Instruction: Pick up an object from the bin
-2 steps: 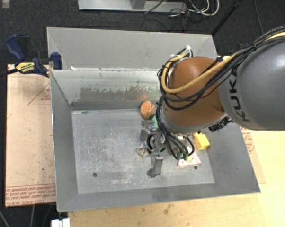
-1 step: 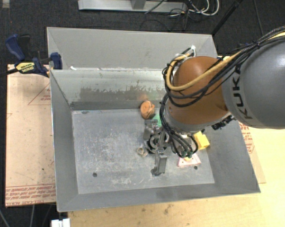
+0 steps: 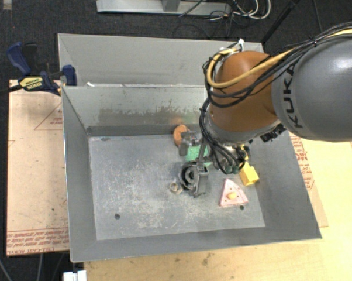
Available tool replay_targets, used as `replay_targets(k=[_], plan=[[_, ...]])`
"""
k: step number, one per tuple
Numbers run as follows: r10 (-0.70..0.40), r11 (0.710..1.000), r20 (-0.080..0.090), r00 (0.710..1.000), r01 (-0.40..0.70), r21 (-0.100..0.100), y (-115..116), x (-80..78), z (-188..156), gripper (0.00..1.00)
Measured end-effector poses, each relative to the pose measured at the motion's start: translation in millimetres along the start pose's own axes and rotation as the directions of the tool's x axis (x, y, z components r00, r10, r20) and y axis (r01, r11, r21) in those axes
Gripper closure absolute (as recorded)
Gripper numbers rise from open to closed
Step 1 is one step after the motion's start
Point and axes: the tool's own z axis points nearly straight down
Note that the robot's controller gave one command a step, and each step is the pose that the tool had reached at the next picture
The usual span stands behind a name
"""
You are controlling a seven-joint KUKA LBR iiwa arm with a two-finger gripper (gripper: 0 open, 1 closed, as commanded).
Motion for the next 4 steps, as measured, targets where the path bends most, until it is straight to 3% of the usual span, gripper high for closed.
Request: replay_targets(k=[1,2,3,4], plan=[[-0.017,1.0,0.003,1.0,0.017,0.001,-9,-17.5,14,0.0],[0.069,0.998,0.003,0.998,-0.069,0.0,-25,-19.5,64,0.0],[0.015,1.0,0.0,1.0,-0.015,0.0,-62,-29.7,109,1.0],[0.015,1.0,0.0,1.0,-0.015,0.0,-62,-29.8,109,1.0]])
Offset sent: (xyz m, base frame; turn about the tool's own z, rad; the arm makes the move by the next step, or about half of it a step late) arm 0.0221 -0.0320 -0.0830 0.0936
